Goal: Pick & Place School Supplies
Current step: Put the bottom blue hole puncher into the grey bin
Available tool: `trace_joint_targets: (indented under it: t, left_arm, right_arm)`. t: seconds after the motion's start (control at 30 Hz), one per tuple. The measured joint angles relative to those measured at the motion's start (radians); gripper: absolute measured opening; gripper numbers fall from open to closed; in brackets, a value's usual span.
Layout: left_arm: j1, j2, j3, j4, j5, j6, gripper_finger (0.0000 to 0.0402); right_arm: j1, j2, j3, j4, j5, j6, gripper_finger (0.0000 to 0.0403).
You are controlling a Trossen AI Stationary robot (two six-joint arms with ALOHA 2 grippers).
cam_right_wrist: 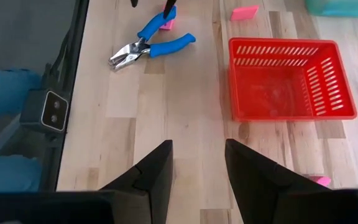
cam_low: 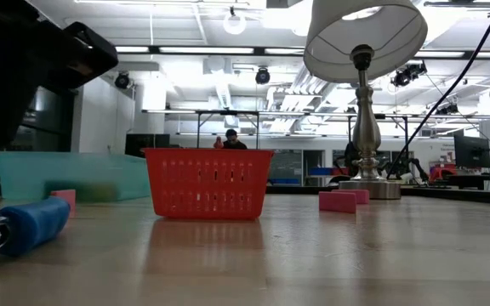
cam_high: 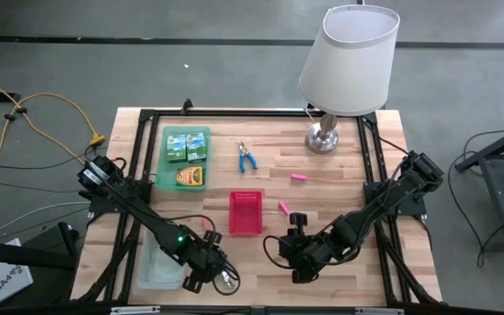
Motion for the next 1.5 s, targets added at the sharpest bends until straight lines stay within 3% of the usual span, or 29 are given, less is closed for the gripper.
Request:
trace_joint_targets:
  t: [0.4, 0.67, 1.5]
  left_arm:
    - [0.000, 0.007, 0.000, -0.019, -0.020, 0.054, 0.0208]
    - [0.000, 0.068, -0.001, -0.019, 0.019, 0.063, 0.0208]
    - [0.000, 0.102, 0.000, -0.022, -0.033, 0.135, 0.0202]
  right_arm:
    - [0.000, 0.000, 0.000, 0.000, -0.022, 0.014, 0.0138]
    - [0.007, 0.000, 0.000, 0.002, -0.022, 0.014, 0.0138]
    - [0.007, 0.000, 0.000, 0.001, -0.022, 0.026, 0.0138]
